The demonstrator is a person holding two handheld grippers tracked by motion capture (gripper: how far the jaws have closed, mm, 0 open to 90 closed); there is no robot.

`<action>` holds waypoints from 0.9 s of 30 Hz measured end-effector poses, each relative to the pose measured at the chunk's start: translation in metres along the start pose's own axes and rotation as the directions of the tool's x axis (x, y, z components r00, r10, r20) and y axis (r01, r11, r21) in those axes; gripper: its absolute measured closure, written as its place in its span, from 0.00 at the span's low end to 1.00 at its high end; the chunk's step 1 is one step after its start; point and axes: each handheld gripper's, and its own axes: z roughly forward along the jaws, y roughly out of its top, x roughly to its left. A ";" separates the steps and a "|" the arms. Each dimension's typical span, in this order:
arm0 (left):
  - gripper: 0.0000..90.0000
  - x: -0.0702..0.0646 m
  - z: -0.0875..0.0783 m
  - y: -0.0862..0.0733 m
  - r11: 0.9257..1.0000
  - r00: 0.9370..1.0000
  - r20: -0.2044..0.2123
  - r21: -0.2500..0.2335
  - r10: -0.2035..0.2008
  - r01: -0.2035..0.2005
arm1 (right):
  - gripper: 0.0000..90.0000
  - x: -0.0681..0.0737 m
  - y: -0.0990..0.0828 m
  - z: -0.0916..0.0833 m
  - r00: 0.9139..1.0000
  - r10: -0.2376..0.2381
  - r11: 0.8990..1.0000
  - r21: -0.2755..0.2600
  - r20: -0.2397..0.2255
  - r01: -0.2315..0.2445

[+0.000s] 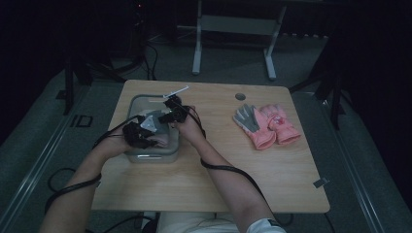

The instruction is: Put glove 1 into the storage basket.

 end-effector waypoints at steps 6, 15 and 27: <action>0.75 0.009 0.013 0.011 0.997 1.000 0.018 0.075 0.024 -0.025 | 0.78 0.000 0.004 0.004 0.999 -0.014 0.999 0.032 0.031 0.013; 0.60 0.010 0.018 0.016 0.995 1.000 0.015 0.099 0.008 -0.010 | 0.62 -0.010 -0.001 -0.009 0.999 -0.029 0.999 0.022 0.025 0.029; 0.09 0.003 -0.018 0.024 0.990 0.992 -0.010 -0.064 -0.125 0.124 | 0.64 -0.004 -0.013 -0.061 0.995 -0.097 0.991 -0.096 -0.026 0.094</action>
